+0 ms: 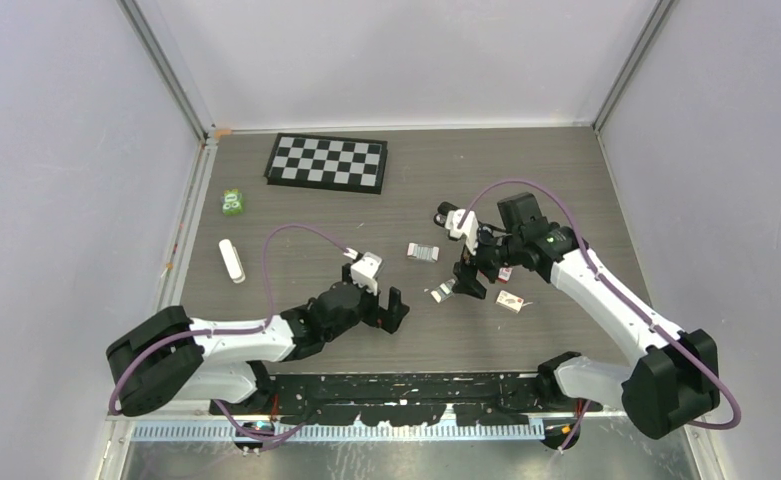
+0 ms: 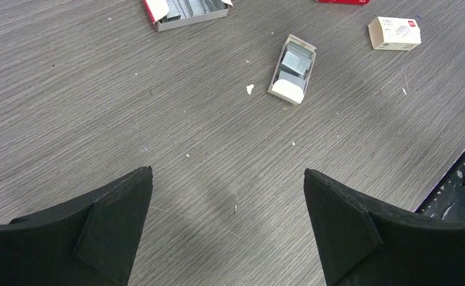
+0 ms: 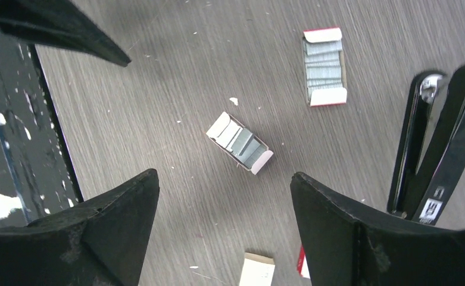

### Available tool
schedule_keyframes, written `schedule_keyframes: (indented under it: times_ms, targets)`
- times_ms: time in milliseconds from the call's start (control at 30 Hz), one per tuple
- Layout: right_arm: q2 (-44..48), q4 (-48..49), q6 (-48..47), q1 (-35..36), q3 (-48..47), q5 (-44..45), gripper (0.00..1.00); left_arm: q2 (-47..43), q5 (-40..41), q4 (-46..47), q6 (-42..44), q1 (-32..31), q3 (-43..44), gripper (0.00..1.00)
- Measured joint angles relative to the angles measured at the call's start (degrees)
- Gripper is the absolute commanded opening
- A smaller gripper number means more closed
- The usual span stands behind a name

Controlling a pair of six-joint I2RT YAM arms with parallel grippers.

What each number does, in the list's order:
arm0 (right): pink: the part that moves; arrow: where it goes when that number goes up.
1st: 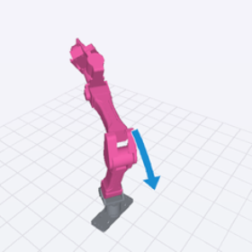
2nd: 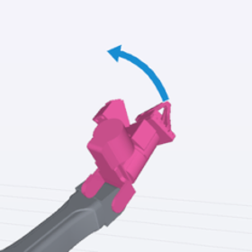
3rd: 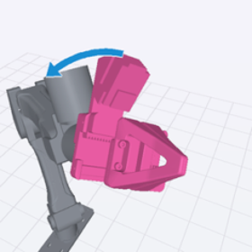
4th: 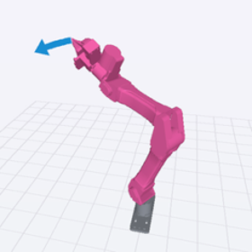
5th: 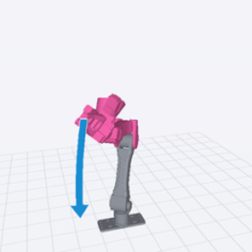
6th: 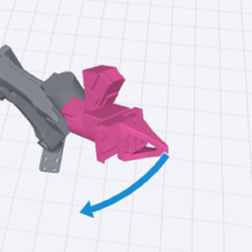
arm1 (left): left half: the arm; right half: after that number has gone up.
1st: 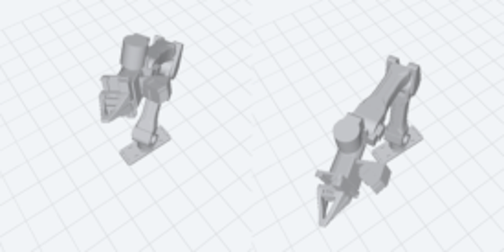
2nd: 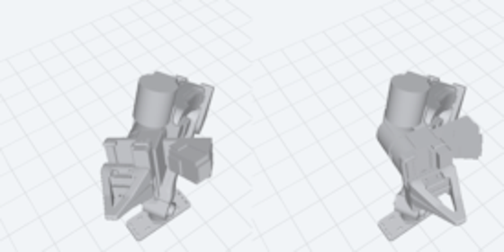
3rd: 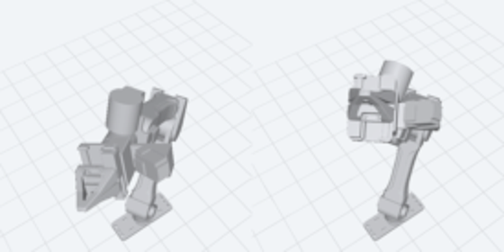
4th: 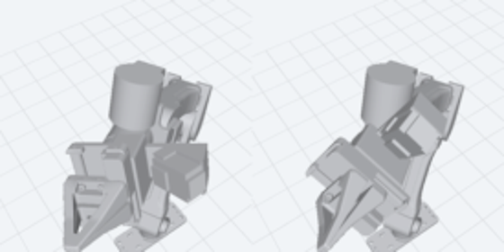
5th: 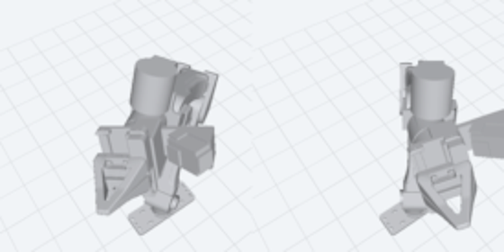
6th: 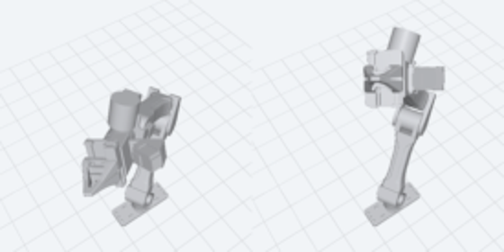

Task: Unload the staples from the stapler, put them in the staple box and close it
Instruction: Adjust the staple in the staple box.

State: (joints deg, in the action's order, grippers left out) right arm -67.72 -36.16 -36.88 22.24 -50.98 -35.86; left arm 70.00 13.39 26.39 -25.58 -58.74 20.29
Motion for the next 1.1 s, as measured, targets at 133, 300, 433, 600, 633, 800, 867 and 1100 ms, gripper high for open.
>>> schedule_keyframes:
  times_ms: [133,300,433,600,633,800,867,1100]
  targets:
    - [0.7,-1.6,-5.6,2.3,0.0,-0.1,0.87,-0.2,-0.1,1.0,-0.6,0.0,-0.9,1.0]
    - [0.6,-2.2,-6.9,3.9,0.0,1.6,0.86,-0.3,-0.3,2.8,-1.9,0.3,-2.5,1.0]
    - [0.2,-1.2,-5.0,4.1,0.0,3.9,0.84,0.8,-1.1,5.1,-3.3,0.5,-3.1,1.0]
    - [-1.0,0.3,-0.7,4.1,0.0,6.9,0.8,3.5,-2.8,9.4,-5.7,0.6,-3.8,1.0]
    - [-1.5,0.6,0.0,4.1,0.0,7.6,0.79,4.0,-3.2,10.5,-6.1,0.6,-4.2,1.0]
    - [-4.1,1.0,3.1,4.6,0.0,11.1,0.75,5.9,-5.0,14.2,-8.3,0.6,-5.0,0.99]
    - [-4.4,1.0,3.8,4.7,0.0,12.1,0.74,6.1,-5.5,15.1,-9.0,0.6,-5.0,0.99]
    - [-4.4,1.1,4.5,4.8,0.0,13.8,0.71,7.6,-6.0,18.0,-11.1,0.6,-5.0,0.98]
